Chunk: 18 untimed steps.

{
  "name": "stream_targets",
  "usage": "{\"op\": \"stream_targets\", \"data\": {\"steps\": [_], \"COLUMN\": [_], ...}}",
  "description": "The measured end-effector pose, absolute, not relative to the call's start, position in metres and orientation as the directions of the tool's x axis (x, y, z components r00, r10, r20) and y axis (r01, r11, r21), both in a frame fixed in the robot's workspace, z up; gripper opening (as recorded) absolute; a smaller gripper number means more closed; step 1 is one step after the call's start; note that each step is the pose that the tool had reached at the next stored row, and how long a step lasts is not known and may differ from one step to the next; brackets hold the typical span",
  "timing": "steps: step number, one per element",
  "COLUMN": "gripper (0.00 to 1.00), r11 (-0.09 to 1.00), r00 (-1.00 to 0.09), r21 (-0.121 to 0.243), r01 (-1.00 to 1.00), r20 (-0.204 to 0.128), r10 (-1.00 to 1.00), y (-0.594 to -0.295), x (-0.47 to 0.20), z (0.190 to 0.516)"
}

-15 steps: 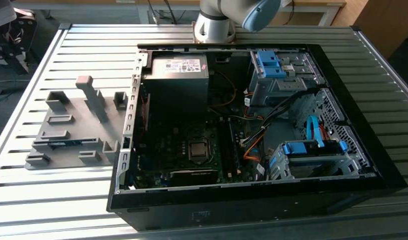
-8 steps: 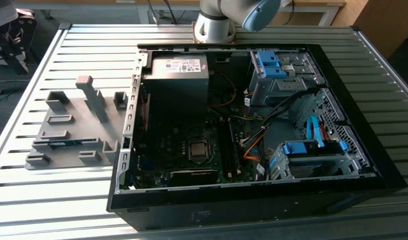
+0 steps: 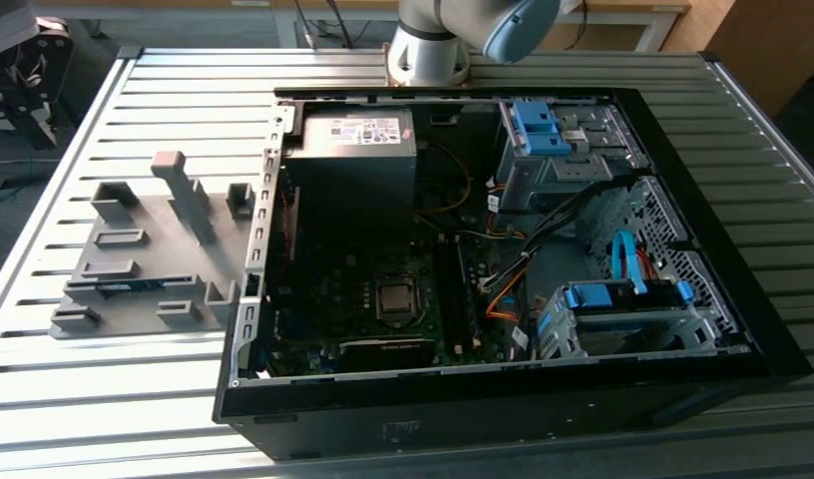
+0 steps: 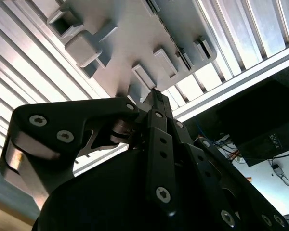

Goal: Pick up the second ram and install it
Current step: 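Pick up the second ram and move it above second insertion slot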

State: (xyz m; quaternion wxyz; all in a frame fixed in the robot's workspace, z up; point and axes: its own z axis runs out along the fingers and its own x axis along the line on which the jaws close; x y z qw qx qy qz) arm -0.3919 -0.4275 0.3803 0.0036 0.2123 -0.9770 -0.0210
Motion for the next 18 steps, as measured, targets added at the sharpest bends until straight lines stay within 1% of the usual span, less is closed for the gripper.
{"op": "stream_targets", "data": {"steps": [18], "gripper": [0.11], "r11": [0.878], "r00": [-0.879], "r21": [0.043], "r01": [-0.477], "r20": [-0.002], "r10": [-0.478], "y": [-0.4278], "x": [-0.3922], "z": [0.3803]}}
